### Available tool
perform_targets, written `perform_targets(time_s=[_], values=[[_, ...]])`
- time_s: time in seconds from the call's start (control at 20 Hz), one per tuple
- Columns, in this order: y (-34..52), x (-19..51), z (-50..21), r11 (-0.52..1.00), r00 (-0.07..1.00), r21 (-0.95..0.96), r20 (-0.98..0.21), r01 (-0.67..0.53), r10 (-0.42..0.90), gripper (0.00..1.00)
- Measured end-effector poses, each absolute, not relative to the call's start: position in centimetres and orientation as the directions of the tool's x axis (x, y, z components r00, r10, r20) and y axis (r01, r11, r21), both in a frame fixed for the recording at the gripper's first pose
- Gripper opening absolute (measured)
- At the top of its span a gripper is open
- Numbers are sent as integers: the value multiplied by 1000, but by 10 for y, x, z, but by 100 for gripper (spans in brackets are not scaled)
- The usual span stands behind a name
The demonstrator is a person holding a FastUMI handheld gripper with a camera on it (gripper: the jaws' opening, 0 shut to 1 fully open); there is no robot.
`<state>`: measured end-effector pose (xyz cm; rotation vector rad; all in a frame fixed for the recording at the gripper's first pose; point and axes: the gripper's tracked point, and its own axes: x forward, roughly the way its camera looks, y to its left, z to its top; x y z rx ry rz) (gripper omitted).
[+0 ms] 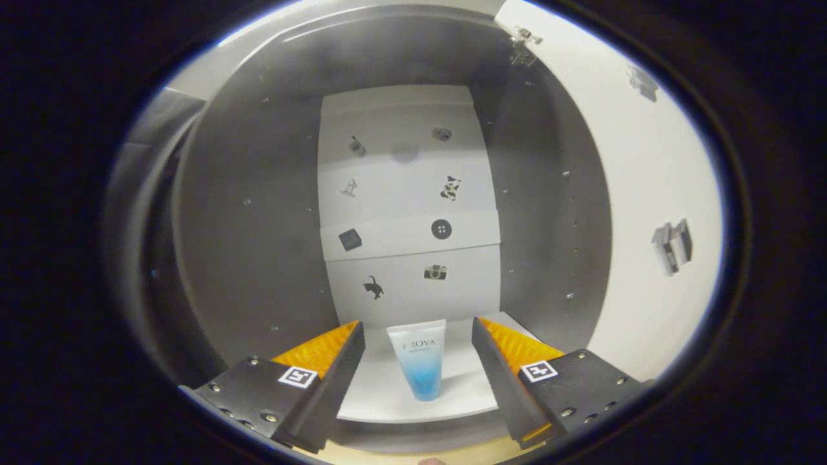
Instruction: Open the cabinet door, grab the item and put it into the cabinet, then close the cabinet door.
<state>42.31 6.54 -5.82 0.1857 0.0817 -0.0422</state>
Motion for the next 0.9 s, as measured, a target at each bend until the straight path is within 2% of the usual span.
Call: perform_targets(time_s=[0.45,0.9], values=[[62,279,-26,990,996,123,-59,69,-62,99],[13,115,-22,986,982,58,-120,156,-148,98]])
